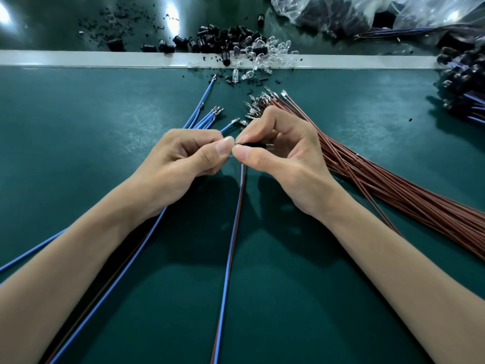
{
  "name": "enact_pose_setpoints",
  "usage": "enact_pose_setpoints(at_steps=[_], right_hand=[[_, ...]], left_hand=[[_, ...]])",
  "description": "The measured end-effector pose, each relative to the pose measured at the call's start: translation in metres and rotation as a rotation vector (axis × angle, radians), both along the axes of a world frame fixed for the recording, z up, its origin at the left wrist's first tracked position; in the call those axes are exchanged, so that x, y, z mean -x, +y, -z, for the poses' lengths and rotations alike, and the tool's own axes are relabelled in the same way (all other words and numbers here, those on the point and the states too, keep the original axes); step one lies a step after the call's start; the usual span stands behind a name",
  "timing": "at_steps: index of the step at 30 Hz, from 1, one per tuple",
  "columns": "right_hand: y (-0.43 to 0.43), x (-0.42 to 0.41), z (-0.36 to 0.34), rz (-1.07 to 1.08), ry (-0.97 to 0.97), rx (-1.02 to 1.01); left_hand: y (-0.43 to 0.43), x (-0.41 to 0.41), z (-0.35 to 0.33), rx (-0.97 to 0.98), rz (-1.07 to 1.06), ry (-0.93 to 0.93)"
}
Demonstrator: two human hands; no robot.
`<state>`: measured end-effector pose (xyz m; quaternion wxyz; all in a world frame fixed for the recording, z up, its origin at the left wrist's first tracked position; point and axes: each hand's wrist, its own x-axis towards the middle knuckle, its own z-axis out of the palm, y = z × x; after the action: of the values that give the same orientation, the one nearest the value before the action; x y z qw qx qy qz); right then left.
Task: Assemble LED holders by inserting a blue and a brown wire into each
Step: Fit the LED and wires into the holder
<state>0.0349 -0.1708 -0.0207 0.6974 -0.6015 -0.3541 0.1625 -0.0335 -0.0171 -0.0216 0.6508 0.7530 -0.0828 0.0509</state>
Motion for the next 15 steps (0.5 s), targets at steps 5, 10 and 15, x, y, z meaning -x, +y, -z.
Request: enact_pose_setpoints(at_steps=[5, 10, 15], right_hand=[[-0.0009, -0.0003, 0.0012, 0.008, -0.011, 0.007], [-0.0017, -0.0021, 0.0023, -0.001, 0.035, -0.01], [-0.0024, -0.0027, 0.0032, -0.002, 0.077, -0.006]], left_hand=[[0.0009, 0.0013, 0.0, -0.052, -0.018, -0.005], [0.001, 0.0007, -0.0002, -0.106, -0.05, -0.016], [0.0029, -0.0001, 0.0022, -0.081, -0.069, -0.011]])
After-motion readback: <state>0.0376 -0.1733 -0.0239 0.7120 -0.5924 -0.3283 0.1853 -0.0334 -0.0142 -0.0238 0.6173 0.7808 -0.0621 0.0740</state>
